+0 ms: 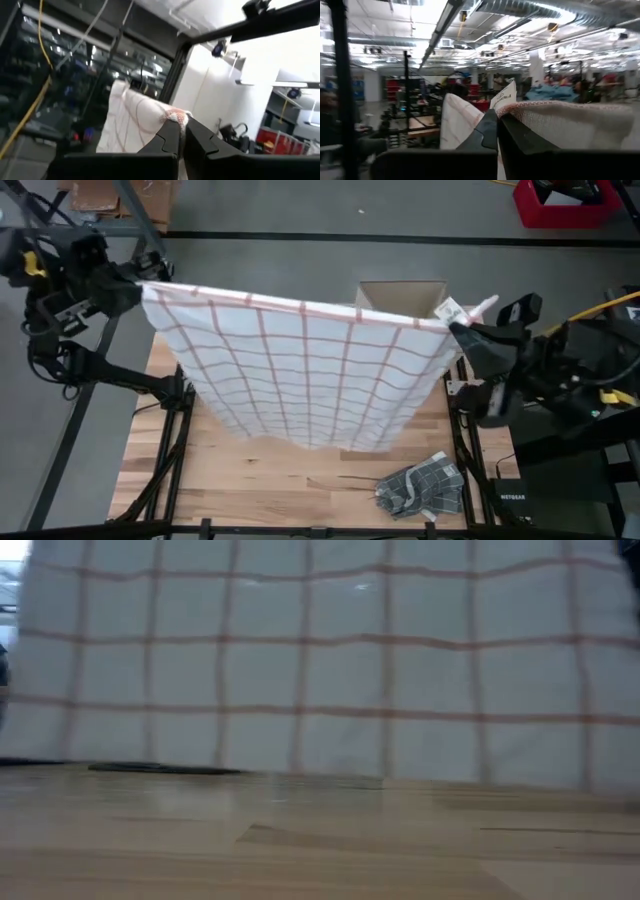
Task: Fold towel
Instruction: Fold the white kitchen towel
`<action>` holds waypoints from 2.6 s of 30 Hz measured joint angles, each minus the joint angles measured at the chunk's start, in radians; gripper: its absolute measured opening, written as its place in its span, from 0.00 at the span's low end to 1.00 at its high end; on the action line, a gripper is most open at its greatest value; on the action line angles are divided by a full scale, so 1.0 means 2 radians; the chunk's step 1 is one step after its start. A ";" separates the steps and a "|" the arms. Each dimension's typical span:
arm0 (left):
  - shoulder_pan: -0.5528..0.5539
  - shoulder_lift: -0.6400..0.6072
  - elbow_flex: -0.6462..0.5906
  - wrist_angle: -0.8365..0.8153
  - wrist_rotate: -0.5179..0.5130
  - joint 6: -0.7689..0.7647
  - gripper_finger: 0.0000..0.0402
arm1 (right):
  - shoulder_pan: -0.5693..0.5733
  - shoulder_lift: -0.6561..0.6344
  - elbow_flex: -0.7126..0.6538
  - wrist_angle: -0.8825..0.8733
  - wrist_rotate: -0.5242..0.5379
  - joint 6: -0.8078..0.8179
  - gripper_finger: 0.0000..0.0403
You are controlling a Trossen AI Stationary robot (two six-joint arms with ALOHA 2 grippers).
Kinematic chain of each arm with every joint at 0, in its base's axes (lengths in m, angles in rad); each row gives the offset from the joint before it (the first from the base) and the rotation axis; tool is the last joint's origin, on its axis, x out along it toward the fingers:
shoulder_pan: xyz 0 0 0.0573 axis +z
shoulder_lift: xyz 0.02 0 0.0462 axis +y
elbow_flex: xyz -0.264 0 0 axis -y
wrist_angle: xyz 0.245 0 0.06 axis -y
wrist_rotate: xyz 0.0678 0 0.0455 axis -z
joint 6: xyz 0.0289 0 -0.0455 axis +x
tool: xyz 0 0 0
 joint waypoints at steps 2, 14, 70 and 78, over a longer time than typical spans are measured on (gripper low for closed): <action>-0.017 0.008 0.000 -0.011 -0.001 0.002 0.00 | 0.009 0.000 0.000 -0.010 0.000 0.031 0.01; -0.149 0.051 0.000 0.031 -0.046 0.012 0.00 | 0.022 0.002 -0.004 -0.044 -0.075 0.128 0.01; -0.323 0.043 -0.001 -0.168 -0.557 0.326 0.00 | -0.029 0.003 -0.005 -0.227 0.133 0.070 0.01; -0.323 0.042 -0.001 -0.220 -0.591 0.340 0.00 | -0.108 0.000 -0.005 -0.359 0.130 0.118 0.01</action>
